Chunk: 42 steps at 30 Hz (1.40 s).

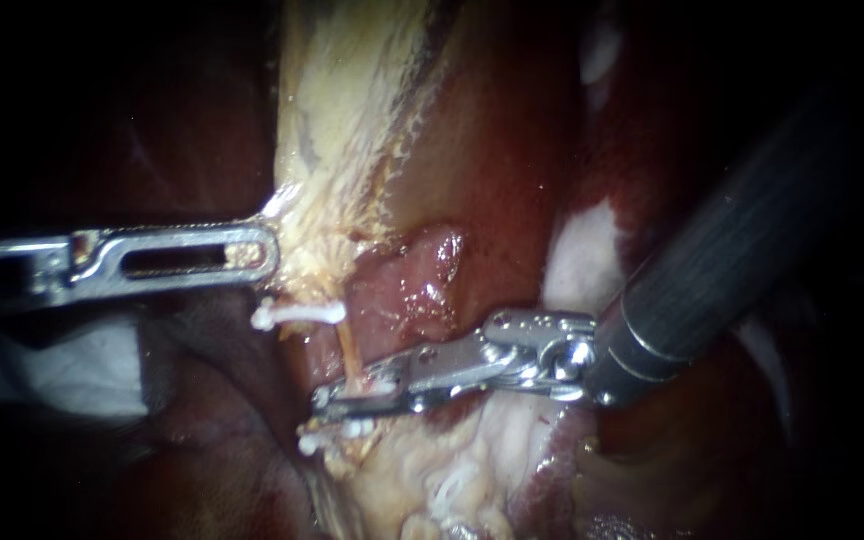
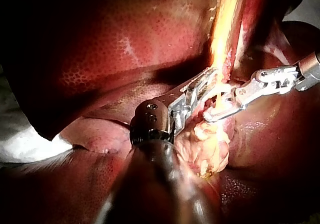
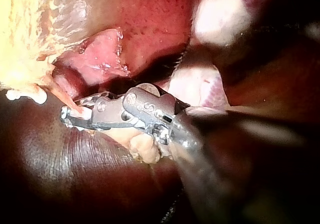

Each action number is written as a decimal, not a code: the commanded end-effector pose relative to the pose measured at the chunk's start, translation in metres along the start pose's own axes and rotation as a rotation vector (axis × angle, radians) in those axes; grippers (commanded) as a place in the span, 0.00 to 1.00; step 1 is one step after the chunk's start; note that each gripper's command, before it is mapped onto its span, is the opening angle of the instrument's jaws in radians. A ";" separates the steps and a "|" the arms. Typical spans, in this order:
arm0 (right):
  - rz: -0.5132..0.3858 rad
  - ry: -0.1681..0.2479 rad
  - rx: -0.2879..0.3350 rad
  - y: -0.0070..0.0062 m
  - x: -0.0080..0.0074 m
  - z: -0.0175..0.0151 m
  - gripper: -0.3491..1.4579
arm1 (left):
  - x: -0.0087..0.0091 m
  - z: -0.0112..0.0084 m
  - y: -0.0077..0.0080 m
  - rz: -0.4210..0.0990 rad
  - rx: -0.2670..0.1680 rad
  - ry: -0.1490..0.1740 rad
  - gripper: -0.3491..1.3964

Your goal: Going back first clip right tube

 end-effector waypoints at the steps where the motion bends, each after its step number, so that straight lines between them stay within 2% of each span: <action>1: -0.001 0.000 0.001 0.0000 0.0000 0.0000 0.00 | 0.0000 0.0000 0.0000 0.000 0.000 0.000 0.00; 4: -0.001 -0.001 0.002 -0.0001 0.0000 0.0000 0.00 | 0.0000 0.0000 0.0000 0.000 0.000 0.000 0.00; 7: -0.002 0.013 0.007 -0.0002 0.0001 0.0003 0.27 | 0.0000 0.0000 0.0000 0.000 0.000 0.000 0.00; 9: -0.056 0.032 0.000 0.0000 0.0003 0.0006 0.41 | 0.0000 0.0000 0.0000 0.000 0.000 0.000 0.00; 12: -0.152 0.057 -0.047 0.0004 0.0008 0.0012 0.50 | 0.0000 0.0000 0.0000 0.000 0.000 0.000 0.00; 15: -0.213 0.067 -0.091 0.0007 0.0010 0.0013 0.52 | 0.0000 -0.0001 0.0000 0.000 0.000 0.000 0.00; 19: -0.266 0.068 -0.117 0.0013 0.0009 0.0010 0.52 | 0.0000 -0.0001 0.0000 0.000 0.000 0.000 0.00; 24: -0.281 0.069 -0.129 0.0022 0.0007 0.0002 0.52 | 0.0001 -0.0002 -0.0002 0.000 0.000 0.000 0.00; 27: -0.281 0.069 -0.128 0.0022 0.0005 -0.0003 0.53 | 0.0001 -0.0002 -0.0002 0.000 0.000 0.000 0.00; 30: -0.287 0.067 -0.119 0.0013 0.0002 -0.0016 0.53 | 0.0001 -0.0003 -0.0002 0.000 0.000 0.000 0.00; 33: -0.308 0.066 -0.118 -0.0003 -0.0001 -0.0042 0.53 | 0.0001 -0.0004 -0.0001 0.000 0.001 0.001 0.00; 37: -0.344 0.070 -0.139 -0.0026 0.0000 -0.0097 0.53 | 0.0000 -0.0003 0.0001 0.001 0.001 0.001 0.00; 42: -0.372 0.080 -0.166 -0.0038 0.0006 -0.0157 0.53 | 0.0000 -0.0003 0.0002 0.001 0.001 0.001 0.00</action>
